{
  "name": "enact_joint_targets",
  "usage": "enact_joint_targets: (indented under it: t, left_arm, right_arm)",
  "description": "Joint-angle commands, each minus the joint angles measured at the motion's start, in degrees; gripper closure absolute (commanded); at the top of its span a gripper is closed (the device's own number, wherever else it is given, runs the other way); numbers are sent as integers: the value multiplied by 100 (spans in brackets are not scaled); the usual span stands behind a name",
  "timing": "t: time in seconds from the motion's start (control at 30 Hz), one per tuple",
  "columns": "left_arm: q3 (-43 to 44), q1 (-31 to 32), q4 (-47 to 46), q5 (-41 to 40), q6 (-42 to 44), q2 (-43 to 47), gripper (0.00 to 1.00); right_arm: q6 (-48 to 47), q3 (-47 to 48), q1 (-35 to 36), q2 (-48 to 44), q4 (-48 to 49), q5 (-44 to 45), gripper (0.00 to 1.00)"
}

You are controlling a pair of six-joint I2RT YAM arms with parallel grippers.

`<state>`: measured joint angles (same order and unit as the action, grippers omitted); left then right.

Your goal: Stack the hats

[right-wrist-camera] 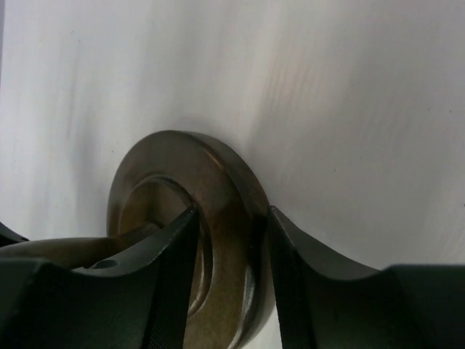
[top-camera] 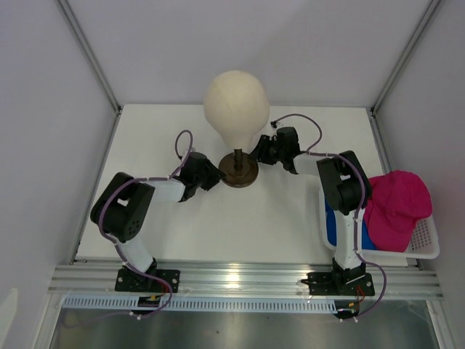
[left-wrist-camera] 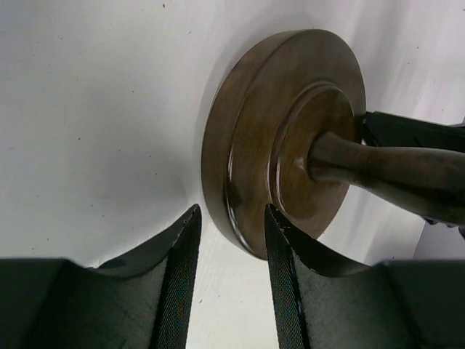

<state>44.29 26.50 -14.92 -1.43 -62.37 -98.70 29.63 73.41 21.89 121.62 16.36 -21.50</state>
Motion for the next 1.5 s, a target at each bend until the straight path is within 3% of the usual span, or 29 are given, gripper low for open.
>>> enact_joint_targets:
  t: [0.0,0.2,0.77,1.2,1.47]
  left_arm:
    - [211,31,-108,-191,-188,-159,56]
    - [387,31,-29,-226,-197,-343,58]
    - [1125,-356,244,529,884,-739,63]
    - [2267,-462,762,1074,1271,-1441,63]
    - [3083,-576,1244,1628,1779,-1846,62]
  right_arm:
    - [-89,-160,105,28,113,5,55]
    - [96,-318,184,72,104,58,64]
    - [359,-1689,509,-622,236,506,70]
    - [535,-2138,896,-1035,263,1331,73]
    - [448,-1944,1037,-886,148,1350,73]
